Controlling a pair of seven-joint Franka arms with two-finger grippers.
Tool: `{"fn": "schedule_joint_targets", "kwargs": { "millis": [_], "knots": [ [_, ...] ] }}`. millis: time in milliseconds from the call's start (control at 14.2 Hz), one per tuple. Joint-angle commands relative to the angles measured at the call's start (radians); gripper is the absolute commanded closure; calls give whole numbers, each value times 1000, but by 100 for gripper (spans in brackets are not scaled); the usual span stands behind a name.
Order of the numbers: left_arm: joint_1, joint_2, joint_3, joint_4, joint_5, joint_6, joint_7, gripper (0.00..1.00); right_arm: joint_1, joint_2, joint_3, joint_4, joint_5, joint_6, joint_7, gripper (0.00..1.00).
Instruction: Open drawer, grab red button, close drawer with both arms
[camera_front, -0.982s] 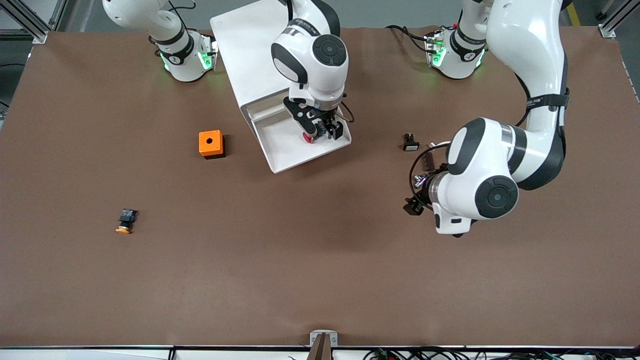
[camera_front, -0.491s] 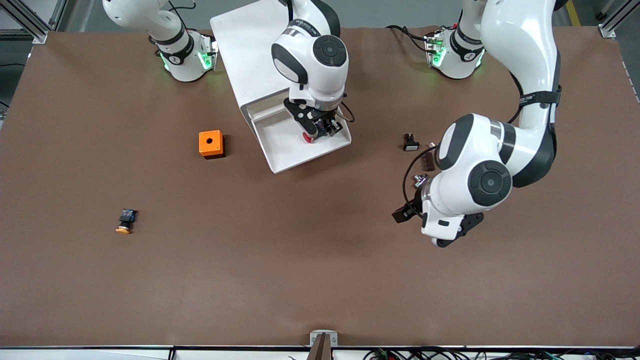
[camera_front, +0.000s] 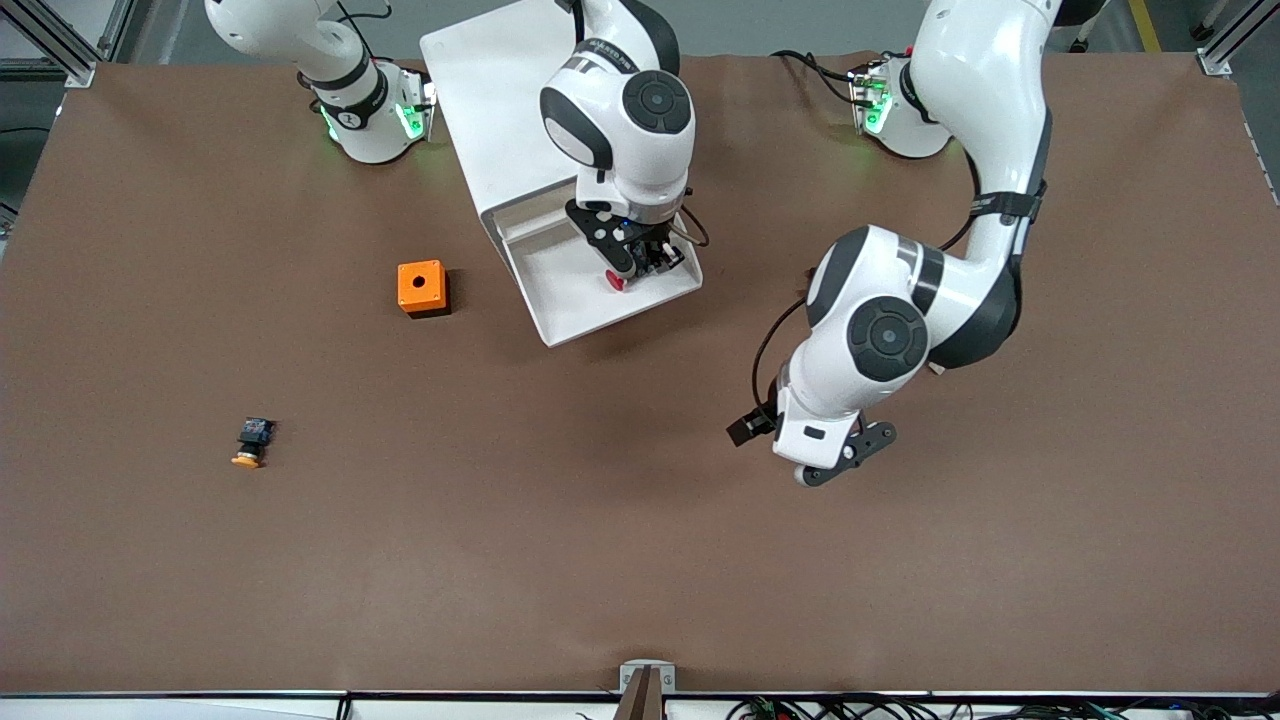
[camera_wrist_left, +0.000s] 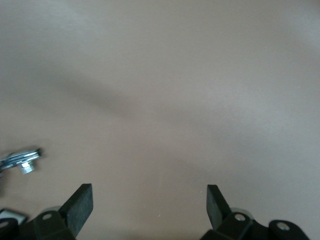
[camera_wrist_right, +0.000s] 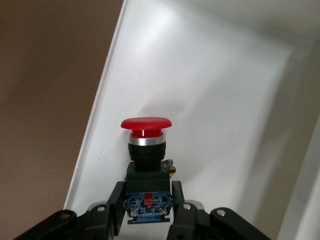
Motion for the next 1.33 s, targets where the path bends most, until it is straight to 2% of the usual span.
{"fn": "schedule_joint_targets", "kwargs": {
  "millis": [0,211,561,772,982,1123,1263],
  "knots": [
    [-47,-10,1,-84,14,107,-9,0,-68,-17,3,100,2,-133,-127,100],
    [-105,-4,-1,-106,11,128,-61,0,-185,-61,3,116,4,-202,-382,100],
    [-219,7,-5,-140,7,126,-145,0,-421,-83,2,69,1,-195,-847,100],
    [-288,8,-7,-143,7,117,-206,0,-564,-121,2,-74,-7,-74,-1120,100],
    [-360,-4,-7,-172,7,114,-272,0,-685,-115,0,-110,-11,-43,-1312,100],
    [-398,-10,-8,-178,7,86,-312,0,-730,-113,-2,-132,-15,-14,-1407,100],
    [-417,-18,-39,-178,7,56,-350,0,-782,-115,0,-186,-42,57,-1482,100]
  ]
}}
